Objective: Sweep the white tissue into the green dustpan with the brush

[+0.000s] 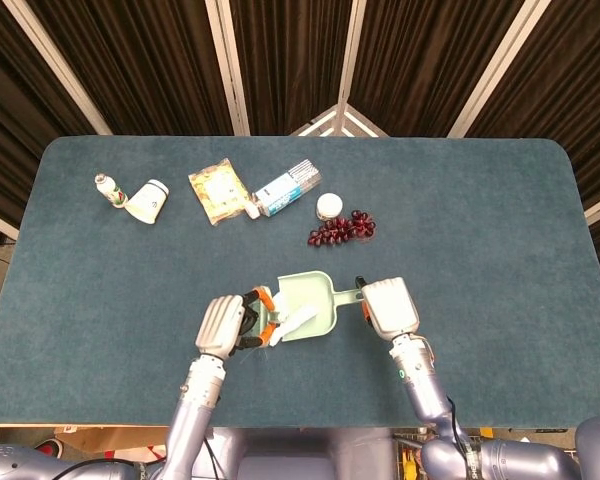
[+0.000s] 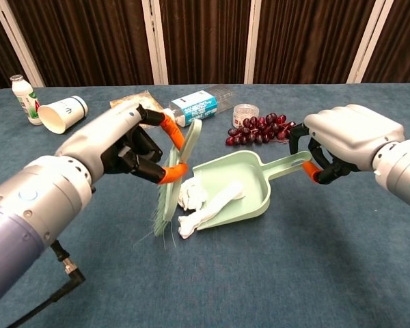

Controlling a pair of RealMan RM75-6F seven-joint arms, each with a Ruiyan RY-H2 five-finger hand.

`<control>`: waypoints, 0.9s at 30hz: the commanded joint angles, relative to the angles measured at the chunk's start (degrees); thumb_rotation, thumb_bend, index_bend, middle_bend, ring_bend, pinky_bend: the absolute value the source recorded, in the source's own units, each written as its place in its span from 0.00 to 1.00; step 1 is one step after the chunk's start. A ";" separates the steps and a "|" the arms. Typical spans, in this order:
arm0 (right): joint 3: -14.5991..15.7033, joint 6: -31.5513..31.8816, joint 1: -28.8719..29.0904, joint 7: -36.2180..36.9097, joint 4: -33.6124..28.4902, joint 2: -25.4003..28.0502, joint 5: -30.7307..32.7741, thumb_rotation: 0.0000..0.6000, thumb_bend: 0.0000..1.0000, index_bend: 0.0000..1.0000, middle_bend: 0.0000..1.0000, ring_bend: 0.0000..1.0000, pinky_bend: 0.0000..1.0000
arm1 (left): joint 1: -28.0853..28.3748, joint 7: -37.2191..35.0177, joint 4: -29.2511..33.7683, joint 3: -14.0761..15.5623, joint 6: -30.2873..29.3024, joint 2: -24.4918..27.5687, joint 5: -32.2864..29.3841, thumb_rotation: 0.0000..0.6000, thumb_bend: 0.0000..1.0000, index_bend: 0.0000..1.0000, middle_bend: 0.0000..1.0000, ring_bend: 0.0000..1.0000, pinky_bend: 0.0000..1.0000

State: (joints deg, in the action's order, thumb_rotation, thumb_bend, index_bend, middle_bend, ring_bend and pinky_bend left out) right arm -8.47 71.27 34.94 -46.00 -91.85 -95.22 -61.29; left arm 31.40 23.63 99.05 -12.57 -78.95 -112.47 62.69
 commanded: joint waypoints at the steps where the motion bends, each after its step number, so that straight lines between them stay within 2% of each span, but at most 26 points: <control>1: -0.07 -0.02 0.04 0.04 0.17 -0.09 0.00 1.00 0.54 0.66 0.75 0.74 0.81 | -0.22 0.09 -0.44 0.02 0.01 -0.49 -0.18 1.00 0.67 0.80 1.00 1.00 1.00; 12: 0.30 -0.16 -0.13 0.46 0.58 -0.42 -0.15 1.00 0.54 0.66 0.75 0.74 0.81 | 0.43 -1.37 -5.30 -1.39 1.02 -4.34 0.13 1.00 0.67 0.80 1.00 1.00 1.00; 27: -0.24 -0.11 -0.01 0.58 -0.27 0.36 -0.40 1.00 0.54 0.66 0.75 0.74 0.81 | 4.38 -3.92 -13.36 -6.30 2.58 -13.11 2.42 1.00 0.67 0.79 1.00 1.00 1.00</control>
State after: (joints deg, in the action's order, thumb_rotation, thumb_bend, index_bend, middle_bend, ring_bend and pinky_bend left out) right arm -8.68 71.19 34.91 -45.43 -92.12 -94.90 -61.69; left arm 35.36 20.13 86.17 -18.38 -76.49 -125.03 64.70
